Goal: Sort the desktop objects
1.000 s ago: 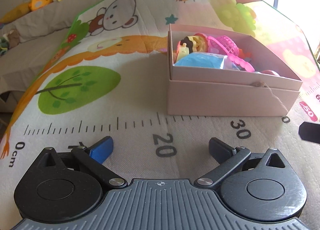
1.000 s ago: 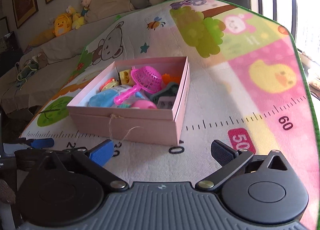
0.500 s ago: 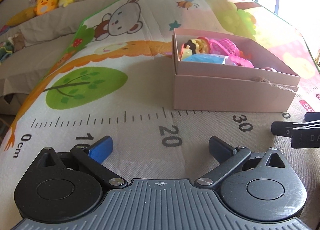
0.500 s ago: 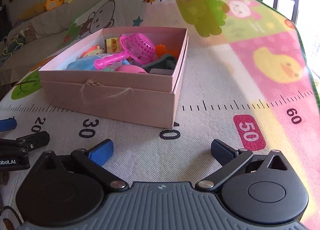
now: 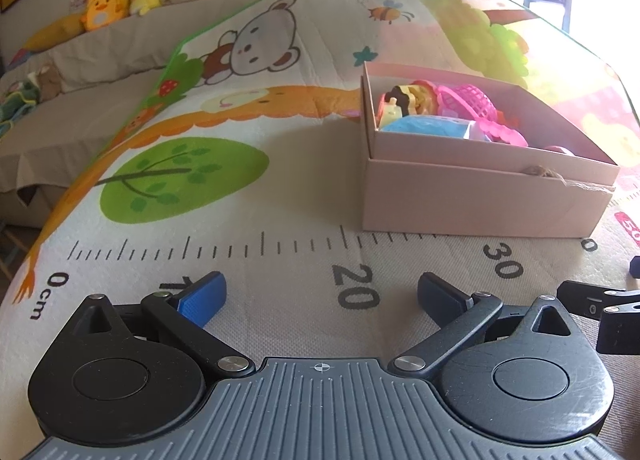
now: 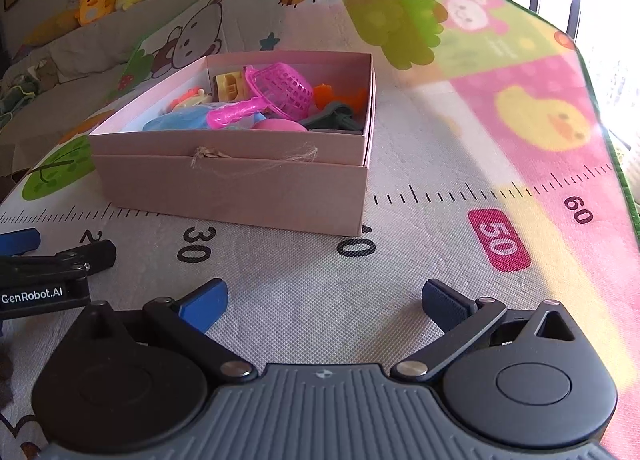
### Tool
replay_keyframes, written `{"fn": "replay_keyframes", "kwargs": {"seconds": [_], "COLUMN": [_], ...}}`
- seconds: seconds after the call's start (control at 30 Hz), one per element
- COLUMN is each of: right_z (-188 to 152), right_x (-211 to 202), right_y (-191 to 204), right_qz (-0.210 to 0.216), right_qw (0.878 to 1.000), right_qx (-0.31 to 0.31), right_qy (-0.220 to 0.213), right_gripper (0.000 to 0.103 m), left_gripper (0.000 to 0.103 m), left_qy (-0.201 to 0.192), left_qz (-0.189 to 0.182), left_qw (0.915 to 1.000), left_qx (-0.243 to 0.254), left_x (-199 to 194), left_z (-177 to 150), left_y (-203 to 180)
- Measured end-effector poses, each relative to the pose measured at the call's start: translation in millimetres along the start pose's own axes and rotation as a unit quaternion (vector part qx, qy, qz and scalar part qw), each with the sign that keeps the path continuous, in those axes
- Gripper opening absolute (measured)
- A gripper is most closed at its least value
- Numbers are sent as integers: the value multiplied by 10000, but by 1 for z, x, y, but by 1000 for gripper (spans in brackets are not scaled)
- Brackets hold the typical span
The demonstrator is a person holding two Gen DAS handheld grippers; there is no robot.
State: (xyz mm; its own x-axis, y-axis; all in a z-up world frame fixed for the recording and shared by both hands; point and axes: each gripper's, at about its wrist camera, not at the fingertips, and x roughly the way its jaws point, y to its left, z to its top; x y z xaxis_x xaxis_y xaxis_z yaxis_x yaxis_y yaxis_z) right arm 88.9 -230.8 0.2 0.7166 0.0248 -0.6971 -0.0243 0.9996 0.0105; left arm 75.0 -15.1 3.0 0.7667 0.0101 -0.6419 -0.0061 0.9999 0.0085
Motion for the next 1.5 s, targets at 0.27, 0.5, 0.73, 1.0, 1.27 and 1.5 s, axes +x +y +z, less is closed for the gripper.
{"fn": "replay_keyframes", "kwargs": {"seconds": [0.27,0.5,0.73,1.0,1.27,1.5], "right_z": [0,1,0,-7,-3,1], "right_x": [0,2,-1,-7,-1,8], "right_y": [-1,-1,-2,9,11,3], "right_qz": [76,67,91,117,108,-166], "right_qw": [10000,9999,9999,9998,9996,9992], "right_qx": [-4,-73,22,-159,-189,21], "right_qy": [-41,-9,-42,-43,-153,-357], "right_gripper": [103,103,103,103,103,103], "left_gripper": [103,103,103,103,103,103], "left_qy": [-2,-2,-3,-3,-4,-4], "left_qz": [2,-3,-6,-7,-5,-8], "left_qw": [10000,10000,10000,10000,10000,10000], "left_qx": [-1,-5,-10,-12,-10,-13], "left_x": [0,0,0,0,0,0], "left_z": [0,-1,-1,-1,-1,-1], "left_y": [-1,-1,-1,-1,-1,-1]}}
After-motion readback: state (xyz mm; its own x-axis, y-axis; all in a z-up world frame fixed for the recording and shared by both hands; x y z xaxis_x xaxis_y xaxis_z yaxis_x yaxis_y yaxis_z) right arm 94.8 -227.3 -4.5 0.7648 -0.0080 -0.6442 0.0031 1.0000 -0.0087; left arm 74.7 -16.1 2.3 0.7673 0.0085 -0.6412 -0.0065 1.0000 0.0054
